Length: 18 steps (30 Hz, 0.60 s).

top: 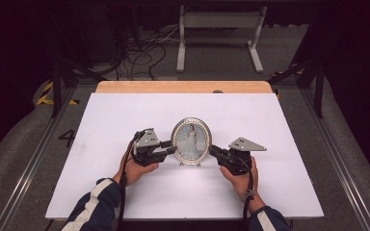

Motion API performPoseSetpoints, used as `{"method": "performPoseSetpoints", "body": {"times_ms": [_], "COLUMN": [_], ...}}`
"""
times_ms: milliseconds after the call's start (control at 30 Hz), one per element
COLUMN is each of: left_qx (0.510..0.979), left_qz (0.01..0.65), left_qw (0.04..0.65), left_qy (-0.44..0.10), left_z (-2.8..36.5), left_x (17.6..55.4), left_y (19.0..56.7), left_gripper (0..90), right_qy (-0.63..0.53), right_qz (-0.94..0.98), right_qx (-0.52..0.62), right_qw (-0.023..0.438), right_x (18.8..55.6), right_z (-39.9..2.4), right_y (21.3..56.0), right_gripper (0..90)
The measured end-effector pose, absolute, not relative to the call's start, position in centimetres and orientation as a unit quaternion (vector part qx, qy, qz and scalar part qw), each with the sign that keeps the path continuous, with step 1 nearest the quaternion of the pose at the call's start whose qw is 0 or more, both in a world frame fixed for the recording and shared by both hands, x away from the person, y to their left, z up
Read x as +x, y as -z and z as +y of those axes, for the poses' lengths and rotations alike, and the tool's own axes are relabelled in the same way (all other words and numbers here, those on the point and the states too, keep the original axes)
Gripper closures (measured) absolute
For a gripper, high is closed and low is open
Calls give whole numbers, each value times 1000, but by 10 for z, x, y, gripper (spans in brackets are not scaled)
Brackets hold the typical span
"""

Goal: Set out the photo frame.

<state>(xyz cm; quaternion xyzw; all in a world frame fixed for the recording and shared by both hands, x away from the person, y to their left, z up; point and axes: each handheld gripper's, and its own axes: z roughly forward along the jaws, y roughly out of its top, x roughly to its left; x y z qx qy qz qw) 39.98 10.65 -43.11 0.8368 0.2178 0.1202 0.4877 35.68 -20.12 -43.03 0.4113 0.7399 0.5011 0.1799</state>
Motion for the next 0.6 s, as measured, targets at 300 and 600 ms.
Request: {"method": "performPoseSetpoints", "body": {"times_ms": [300, 600], "left_qx": [837, 838], "left_qz": [222, 222], "left_qw": [483, 482], "left_qy": [-126, -128], "left_z": [102, 102], "left_x": [399, 399], "left_y": [432, 432], "left_gripper": [691, 693], "right_qy": [-501, -495], "right_qz": [739, 745], "right_qx": [412, 405], "right_qw": [181, 190], "right_x": [356, 356], "right_z": [-201, -200], "right_y": [430, 430], "right_gripper": [833, 832]}}
